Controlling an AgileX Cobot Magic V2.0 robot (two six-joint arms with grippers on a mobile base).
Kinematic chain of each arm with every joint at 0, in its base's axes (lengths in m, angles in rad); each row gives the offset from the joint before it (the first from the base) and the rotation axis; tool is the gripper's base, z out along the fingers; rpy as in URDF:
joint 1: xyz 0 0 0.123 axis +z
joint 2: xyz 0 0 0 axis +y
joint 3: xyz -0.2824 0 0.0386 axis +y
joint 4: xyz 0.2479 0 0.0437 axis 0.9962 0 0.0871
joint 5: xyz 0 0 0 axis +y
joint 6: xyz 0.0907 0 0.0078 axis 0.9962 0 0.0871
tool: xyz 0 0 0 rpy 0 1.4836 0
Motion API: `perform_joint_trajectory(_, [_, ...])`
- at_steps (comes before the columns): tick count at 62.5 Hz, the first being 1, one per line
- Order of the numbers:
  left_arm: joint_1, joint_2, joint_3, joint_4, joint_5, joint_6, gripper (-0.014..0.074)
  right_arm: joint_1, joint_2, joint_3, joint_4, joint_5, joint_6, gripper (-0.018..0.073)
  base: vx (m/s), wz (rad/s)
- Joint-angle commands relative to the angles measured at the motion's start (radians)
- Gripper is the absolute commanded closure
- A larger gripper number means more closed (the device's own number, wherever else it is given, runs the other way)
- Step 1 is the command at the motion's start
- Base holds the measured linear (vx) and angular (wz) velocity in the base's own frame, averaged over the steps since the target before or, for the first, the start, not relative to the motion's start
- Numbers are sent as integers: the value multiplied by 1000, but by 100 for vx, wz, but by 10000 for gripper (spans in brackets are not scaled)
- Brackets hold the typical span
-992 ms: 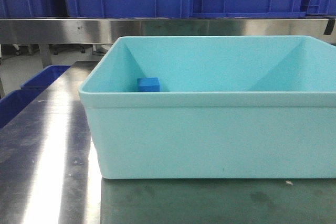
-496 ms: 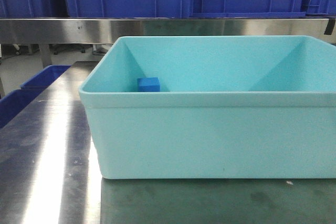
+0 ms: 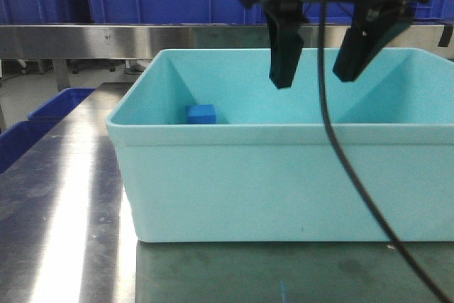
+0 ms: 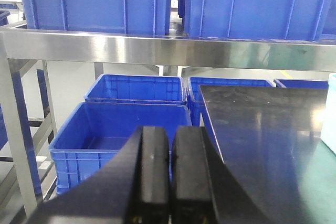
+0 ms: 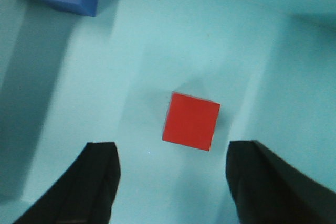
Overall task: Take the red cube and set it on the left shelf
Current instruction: 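Lower the open right gripper over the red cube and close on it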
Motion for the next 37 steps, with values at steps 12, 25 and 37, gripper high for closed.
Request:
perform_joint_trajectory(12, [-5, -14, 24, -5, -90, -7, 495, -23, 30, -36, -89, -22, 64, 15, 0, 0])
perform_joint_trajectory(25, [-5, -14, 24, -5, -90, -7, 495, -23, 107, -36, -68, -31, 66, 15, 0, 0])
perform_joint_trajectory(37, [-5, -14, 24, -5, -90, -7, 495, -23, 168, -36, -49, -50, 66, 15, 0, 0])
